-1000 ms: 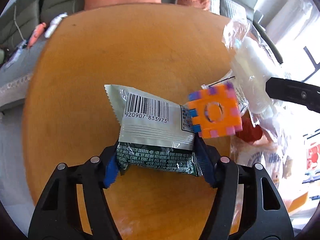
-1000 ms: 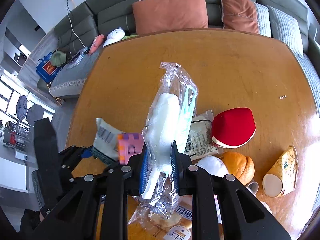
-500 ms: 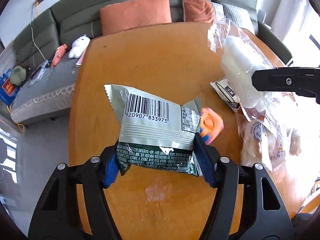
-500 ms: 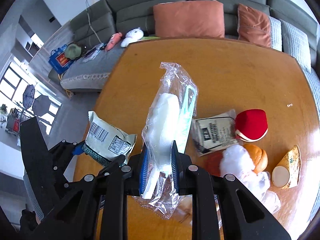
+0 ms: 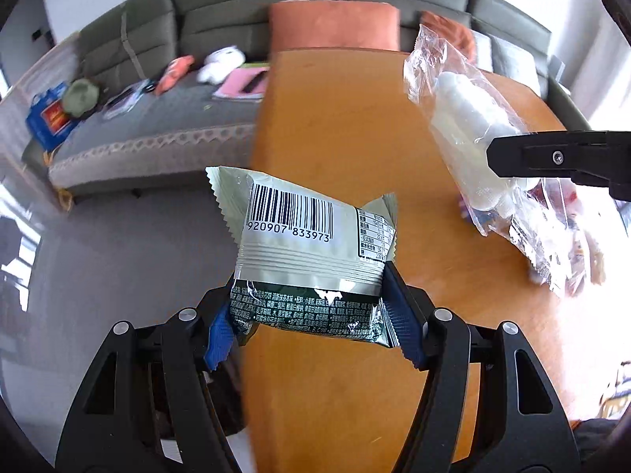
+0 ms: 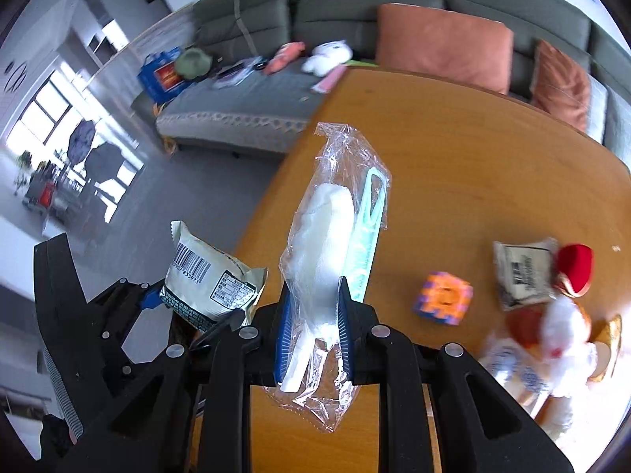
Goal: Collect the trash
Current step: 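Carry the snack packet and clear bag over the black bin with both tools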
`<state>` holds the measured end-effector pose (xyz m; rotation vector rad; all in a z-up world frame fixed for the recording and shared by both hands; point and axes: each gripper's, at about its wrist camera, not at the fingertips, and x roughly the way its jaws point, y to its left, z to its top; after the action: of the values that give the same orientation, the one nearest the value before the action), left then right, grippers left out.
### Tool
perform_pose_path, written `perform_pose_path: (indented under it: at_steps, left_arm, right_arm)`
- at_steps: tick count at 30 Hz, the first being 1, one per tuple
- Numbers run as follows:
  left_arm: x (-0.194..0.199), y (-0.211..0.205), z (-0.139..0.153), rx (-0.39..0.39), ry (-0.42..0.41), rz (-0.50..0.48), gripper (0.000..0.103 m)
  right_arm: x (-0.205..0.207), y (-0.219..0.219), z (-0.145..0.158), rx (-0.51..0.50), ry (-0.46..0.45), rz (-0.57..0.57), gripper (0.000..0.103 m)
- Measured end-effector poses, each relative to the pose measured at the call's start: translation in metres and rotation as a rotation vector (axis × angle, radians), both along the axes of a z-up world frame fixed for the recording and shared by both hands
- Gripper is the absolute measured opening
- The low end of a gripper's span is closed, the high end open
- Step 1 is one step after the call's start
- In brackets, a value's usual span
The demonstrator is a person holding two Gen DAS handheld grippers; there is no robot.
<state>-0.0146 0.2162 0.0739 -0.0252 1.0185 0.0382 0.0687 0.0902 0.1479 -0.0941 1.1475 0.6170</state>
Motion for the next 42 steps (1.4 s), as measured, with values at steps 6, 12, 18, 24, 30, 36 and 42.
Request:
perform_pose_path:
  at_steps: [6,12,18,24,30,36,42]
  left_arm:
    - [-0.036,0.054,-0.007,-0.024,0.01,0.115,0.064]
    - [-0.076,0.108,-0.023,-0.046,0.044,0.246,0.064]
    - [-0.111,0.149,-0.039,-0.081,0.064,0.372,0.065]
    - [-0.155,0.197,-0.056,-0.119,0.098,0.545,0.065]
    - [-0.199,0.247,-0.079,-0.129,0.167,0.72,0.065]
    - [-0.22,0.278,-0.095,-0.122,0.22,0.808,0.069]
    - [-0.231,0.301,-0.095,-0.067,0.216,0.88,0.098]
  right_arm:
    - [-0.024,0.066,-0.008,-0.018,0.015,0.113,0.022]
    - [-0.053,0.128,-0.019,-0.039,0.032,0.236,0.022]
    - [-0.076,0.17,-0.03,-0.054,0.045,0.339,0.022]
    - [-0.109,0.216,-0.046,0.001,0.101,0.489,0.023]
    - [-0.142,0.265,-0.067,0.006,0.155,0.626,0.023]
    - [-0.163,0.32,-0.087,-0.011,0.195,0.718,0.024]
    - [-0.172,0.37,-0.091,-0.005,0.193,0.755,0.062]
